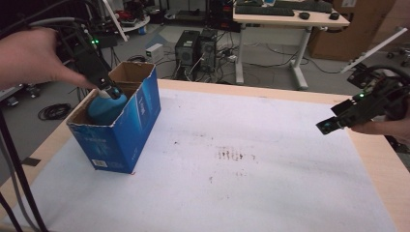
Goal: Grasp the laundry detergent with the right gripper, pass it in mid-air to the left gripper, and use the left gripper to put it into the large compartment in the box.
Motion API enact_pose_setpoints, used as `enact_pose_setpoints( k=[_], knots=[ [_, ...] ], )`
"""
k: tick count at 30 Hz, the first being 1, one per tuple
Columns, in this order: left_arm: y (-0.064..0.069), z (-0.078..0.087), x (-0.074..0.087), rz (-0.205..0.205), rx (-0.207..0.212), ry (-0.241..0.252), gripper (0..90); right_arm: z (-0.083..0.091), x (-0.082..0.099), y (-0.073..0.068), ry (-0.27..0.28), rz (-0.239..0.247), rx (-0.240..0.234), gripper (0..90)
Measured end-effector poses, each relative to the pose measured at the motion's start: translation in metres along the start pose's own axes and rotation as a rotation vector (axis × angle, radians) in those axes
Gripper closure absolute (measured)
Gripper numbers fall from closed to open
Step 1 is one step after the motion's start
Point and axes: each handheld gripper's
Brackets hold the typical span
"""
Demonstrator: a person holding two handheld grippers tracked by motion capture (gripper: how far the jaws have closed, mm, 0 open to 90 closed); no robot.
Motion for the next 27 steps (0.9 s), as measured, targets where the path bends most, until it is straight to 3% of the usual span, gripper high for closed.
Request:
enact_pose_setpoints(
  k=[4,13,20,27],
  knots=[
    [0.02,-0.002,-0.016,-0.066,0.044,0.027,19.5,0.0,0.001,-0.003,-0.006,-0.017,0.011,13.1],
    [0.063,-0.023,-0.045,-0.189,0.095,0.061,19.5,0.001,-0.004,-0.011,0.001,-0.033,0.03,13.1],
    [0.092,-0.048,-0.055,-0.253,0.122,0.063,19.5,0.0,-0.008,-0.016,0.009,-0.025,0.036,13.0],
    [0.114,-0.071,-0.061,-0.282,0.145,0.057,19.5,-0.004,-0.007,-0.017,0.01,-0.021,0.036,13.1]
  ],
)
Point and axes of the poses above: each handheld gripper's, and its own axes: z roughly backward along the jaws, x roughly out of its underside, y roughly to its right, and after that the axes turned 15 degrees about z, right-handed
